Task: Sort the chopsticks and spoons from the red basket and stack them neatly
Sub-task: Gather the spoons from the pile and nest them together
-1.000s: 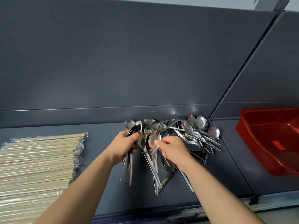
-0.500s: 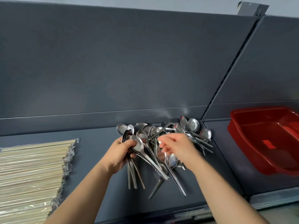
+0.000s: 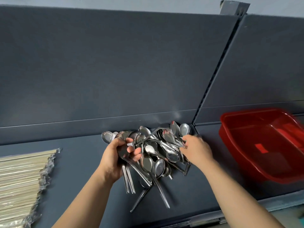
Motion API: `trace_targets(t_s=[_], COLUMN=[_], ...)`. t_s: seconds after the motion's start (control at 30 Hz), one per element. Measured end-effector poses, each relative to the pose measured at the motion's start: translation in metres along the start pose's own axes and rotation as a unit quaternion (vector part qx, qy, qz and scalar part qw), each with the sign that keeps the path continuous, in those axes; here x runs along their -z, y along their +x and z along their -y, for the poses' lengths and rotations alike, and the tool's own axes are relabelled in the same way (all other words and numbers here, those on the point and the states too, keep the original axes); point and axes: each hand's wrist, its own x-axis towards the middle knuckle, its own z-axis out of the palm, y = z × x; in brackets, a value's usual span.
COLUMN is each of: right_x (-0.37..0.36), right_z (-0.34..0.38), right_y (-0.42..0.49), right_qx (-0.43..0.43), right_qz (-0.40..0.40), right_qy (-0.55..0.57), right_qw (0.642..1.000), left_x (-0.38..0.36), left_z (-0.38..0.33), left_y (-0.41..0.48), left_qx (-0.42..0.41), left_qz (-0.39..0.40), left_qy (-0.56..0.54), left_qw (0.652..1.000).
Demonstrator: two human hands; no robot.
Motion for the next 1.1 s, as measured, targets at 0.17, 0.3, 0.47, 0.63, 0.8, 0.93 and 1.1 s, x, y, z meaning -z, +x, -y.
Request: trace_targets(t_s=[0.17,0.3,0.47,0.63,0.8,0.93,1.1], right_x=[0.000,0.005,0.018,0.021,0.023,0.021,0.020], right_z=[-0.017,-0.029,-0.030,-0.011,-0.005,-0.011,-0.010], right_y=[0.008,0.007,-0.007,-0.029,-0.040,-0.042,-0.046], right_qx=[0.039,0.049,0.081,0.083,0.108,0.111,0.108], right_qz=[0.052,0.060,-0.017,0.041,0.070,0.064,0.063], right_qy=[0.017,0.084,0.218,0.379,0.415,0.456,0.496], right_qw=[0.998,0.993,0.972,0.921,0.901,0.881,0.859], left_x=[-0.014,-0.020,-0.035,-0.062,-0.073,-0.069,-0.068], left_z=[0.005,0.013,0.028,0.044,0.053,0.058,0.062], left_y=[0.000,0.002,0.004,0.008,0.013,0.017,0.015], left_qx=[0.023,-0.001,-0.015,-0.014,-0.056,-0.062,-0.054], left_qz=[-0.023,-0.044,-0.044,-0.028,-0.051,-0.062,-0.071], left_qy=[-0.021,0.027,0.058,0.065,0.042,0.023,0.005], left_qw=[0.999,0.999,0.997,0.997,0.996,0.996,0.996])
